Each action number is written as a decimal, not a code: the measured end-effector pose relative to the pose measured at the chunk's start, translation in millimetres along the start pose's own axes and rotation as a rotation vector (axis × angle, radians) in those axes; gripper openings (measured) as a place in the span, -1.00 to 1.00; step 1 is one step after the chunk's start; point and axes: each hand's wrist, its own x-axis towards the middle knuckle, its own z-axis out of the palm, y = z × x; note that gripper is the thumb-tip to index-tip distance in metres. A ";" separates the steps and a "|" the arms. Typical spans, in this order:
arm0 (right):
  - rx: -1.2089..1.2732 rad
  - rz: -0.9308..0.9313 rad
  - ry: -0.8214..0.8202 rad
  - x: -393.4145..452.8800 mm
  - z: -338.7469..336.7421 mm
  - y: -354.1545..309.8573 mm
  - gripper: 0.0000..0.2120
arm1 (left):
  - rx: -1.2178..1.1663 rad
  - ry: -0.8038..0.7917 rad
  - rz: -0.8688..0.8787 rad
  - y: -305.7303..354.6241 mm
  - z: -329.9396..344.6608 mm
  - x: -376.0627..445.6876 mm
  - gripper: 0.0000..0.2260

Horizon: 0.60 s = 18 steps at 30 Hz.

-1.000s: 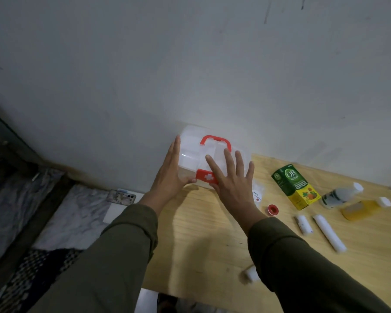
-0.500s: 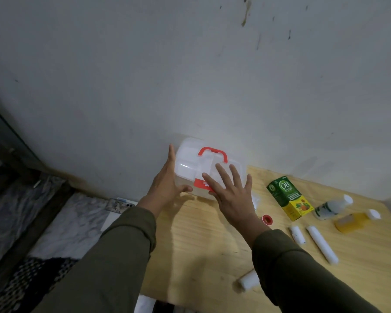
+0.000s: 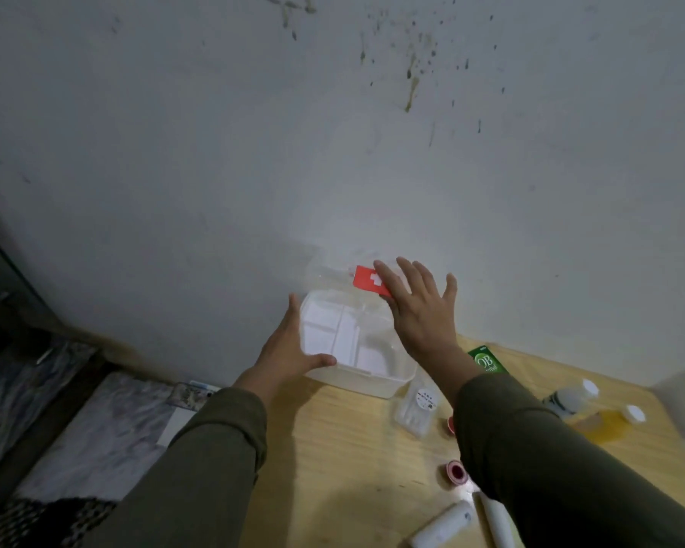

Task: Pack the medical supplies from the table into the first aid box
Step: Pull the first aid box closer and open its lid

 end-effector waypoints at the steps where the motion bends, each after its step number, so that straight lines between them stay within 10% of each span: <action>1: 0.000 0.018 -0.020 7.5 -1.4 1.8 -0.55 | 0.003 -0.008 0.006 0.5 0.2 1.1 0.10; 18: -0.064 0.128 -0.103 53.2 14.4 7.7 -0.32 | 0.066 -0.094 0.048 7.4 0.4 9.3 0.03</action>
